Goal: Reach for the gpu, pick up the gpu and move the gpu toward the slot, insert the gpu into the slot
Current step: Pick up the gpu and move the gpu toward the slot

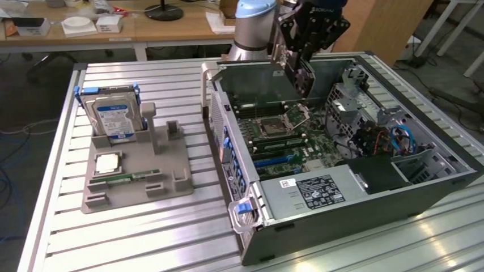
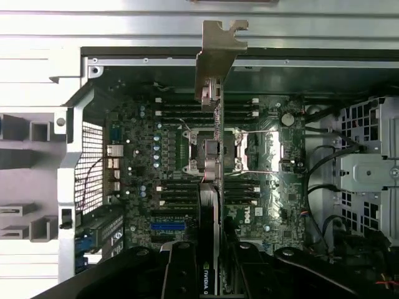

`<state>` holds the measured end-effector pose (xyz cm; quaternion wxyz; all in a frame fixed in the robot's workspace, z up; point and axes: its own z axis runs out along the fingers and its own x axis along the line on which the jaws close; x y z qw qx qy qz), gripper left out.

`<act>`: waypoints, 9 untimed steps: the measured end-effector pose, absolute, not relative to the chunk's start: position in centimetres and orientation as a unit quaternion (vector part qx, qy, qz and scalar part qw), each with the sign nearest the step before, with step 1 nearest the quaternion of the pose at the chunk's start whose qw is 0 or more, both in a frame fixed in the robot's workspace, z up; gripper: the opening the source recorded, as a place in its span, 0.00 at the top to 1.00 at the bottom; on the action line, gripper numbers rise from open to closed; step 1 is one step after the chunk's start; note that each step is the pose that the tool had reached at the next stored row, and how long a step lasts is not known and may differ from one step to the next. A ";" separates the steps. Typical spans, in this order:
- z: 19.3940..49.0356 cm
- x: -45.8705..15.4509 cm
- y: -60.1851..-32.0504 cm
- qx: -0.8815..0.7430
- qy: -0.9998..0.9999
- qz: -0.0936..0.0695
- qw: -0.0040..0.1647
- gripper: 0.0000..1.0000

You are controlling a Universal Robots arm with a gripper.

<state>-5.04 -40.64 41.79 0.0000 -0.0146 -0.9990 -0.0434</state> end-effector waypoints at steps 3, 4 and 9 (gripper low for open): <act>41.7 -4.2 -40.6 -0.015 -0.999 -0.043 0.000 0.74; 41.7 -3.9 -40.6 -0.015 -0.999 -0.043 0.000 0.74; 41.7 -3.4 -40.6 -0.015 -0.999 -0.043 0.000 0.74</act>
